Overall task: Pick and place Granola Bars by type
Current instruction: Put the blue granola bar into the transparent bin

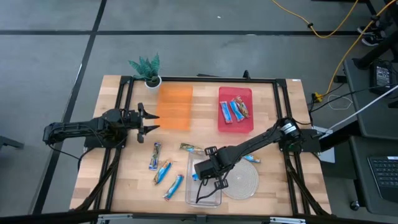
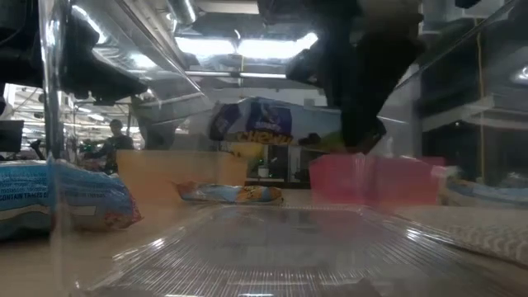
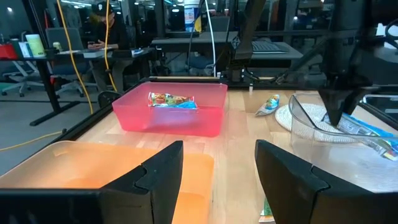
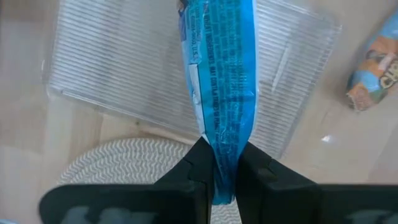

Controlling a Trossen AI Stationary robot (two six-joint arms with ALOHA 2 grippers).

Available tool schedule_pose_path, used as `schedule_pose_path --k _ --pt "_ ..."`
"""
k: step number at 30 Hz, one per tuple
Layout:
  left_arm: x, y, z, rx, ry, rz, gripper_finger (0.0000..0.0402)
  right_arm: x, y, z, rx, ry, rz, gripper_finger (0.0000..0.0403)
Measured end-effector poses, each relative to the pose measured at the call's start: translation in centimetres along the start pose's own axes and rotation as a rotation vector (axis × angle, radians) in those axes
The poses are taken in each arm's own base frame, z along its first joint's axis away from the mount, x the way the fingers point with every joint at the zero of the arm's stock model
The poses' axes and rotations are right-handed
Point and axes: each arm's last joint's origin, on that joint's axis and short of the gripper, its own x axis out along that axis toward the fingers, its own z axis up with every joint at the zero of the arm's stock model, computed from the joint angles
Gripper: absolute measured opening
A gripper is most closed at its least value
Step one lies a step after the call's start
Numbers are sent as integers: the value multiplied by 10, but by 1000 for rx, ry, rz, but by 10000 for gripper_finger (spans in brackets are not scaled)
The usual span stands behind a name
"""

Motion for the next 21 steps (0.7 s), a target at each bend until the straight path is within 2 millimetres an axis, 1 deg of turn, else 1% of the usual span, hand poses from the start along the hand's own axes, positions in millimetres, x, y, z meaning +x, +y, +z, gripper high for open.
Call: schedule_pose_path --k 14,17,21 --pt "0 0 0 0 0 0 194 2 3 7 -53 -77 29 47" --pt "0 0 0 0 0 0 194 9 3 7 -54 -61 28 47" --pt "0 0 0 0 -1 0 194 26 3 8 -60 -29 30 47"
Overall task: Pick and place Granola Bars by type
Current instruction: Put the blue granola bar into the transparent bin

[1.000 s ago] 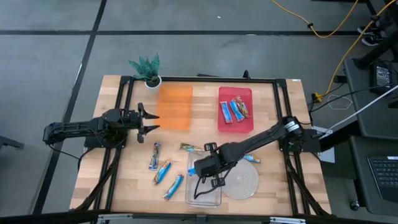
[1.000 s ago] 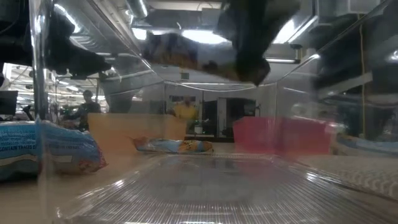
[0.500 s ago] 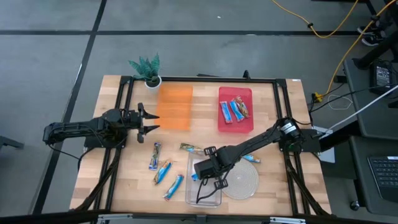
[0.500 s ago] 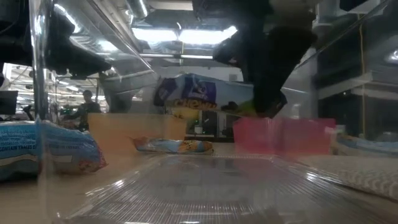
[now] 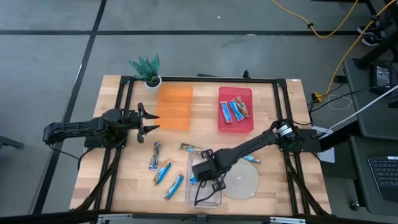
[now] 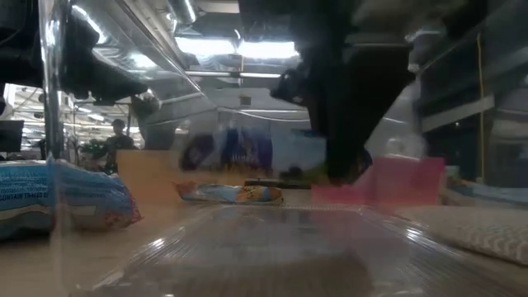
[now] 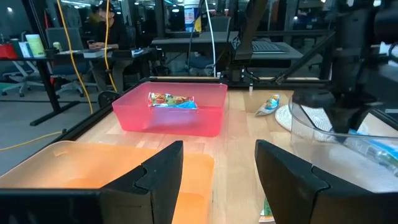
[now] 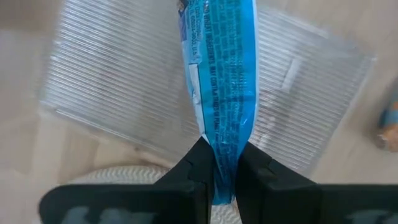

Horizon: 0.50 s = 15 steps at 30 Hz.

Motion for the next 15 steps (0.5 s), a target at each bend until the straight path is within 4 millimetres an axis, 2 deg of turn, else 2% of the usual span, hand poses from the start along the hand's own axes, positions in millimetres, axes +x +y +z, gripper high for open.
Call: schedule_pose_path --k 3,15 --pt "0 0 0 0 0 0 194 5 0 0 -19 10 -6 47" --pt "0 0 0 0 0 0 194 6 0 3 -9 -17 -2 47"
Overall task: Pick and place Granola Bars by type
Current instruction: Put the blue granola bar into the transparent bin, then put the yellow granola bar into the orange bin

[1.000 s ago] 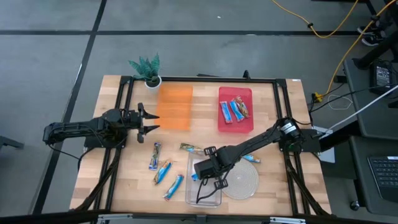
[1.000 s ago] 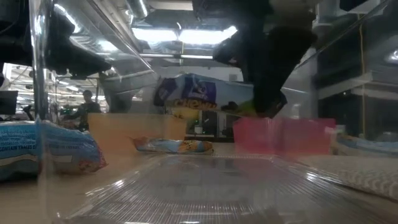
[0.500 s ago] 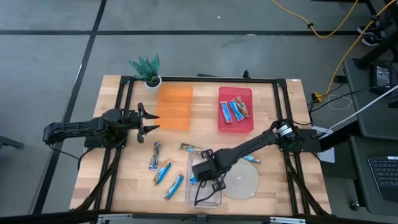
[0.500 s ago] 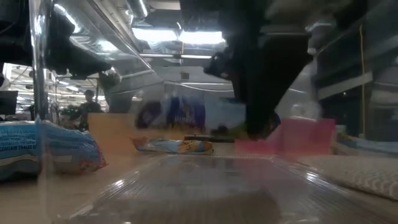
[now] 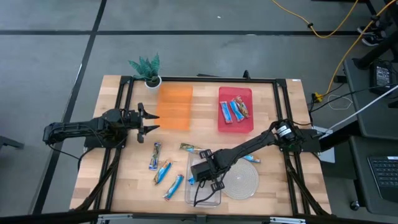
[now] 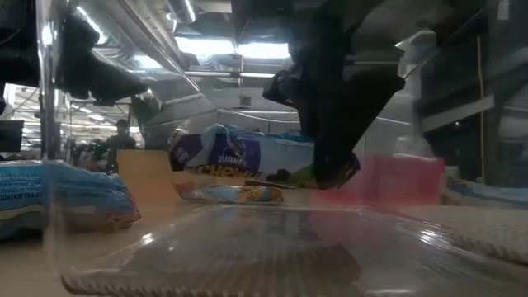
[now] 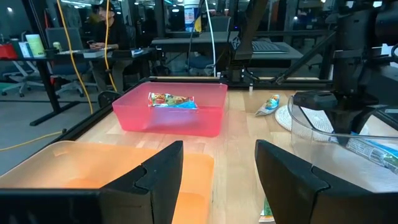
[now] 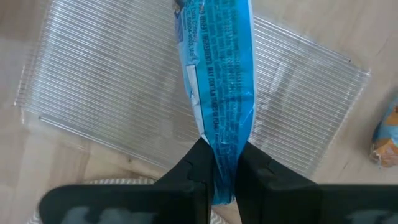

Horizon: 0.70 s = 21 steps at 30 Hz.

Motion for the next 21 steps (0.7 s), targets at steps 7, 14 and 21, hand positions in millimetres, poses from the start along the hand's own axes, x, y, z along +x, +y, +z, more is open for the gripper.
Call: schedule_pose_path --k 7,14,21 --pt "0 0 0 0 0 0 194 0 0 0 17 4 -8 64" --pt "0 0 0 0 0 0 194 0 0 -1 47 6 -8 149" --pt "0 0 0 0 0 0 194 -8 2 2 73 35 -1 195"
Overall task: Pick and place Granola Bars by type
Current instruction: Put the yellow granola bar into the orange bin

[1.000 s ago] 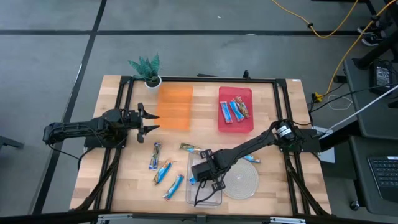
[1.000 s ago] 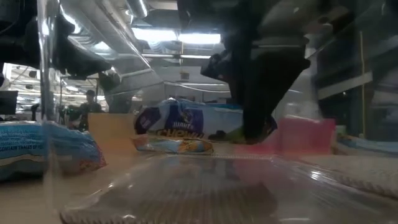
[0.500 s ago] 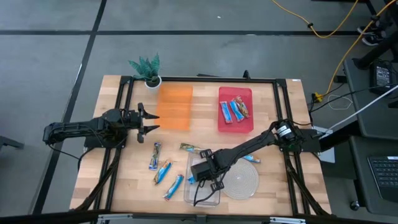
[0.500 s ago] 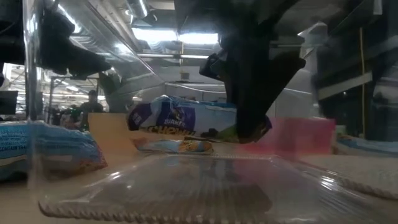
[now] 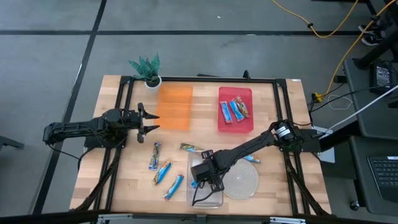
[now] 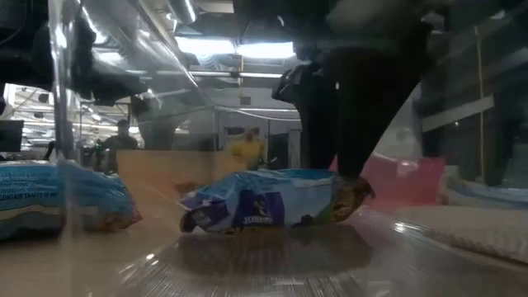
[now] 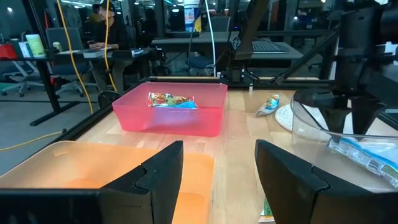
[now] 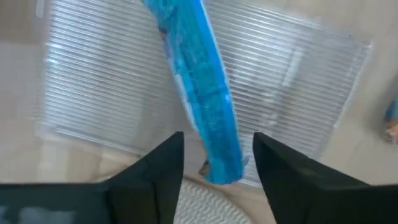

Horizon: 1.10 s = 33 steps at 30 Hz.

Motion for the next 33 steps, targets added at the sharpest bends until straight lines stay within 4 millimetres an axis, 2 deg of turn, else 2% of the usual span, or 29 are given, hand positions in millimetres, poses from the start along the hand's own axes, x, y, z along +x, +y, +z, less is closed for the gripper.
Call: schedule_pose_path --k 9,24,33 --pt "0 0 0 0 0 0 194 -22 8 7 -18 -20 -50 197" --pt "0 0 0 0 0 0 194 -63 30 -5 47 91 -291 197" --pt "0 0 0 0 0 0 194 -107 43 -4 46 38 -404 197"
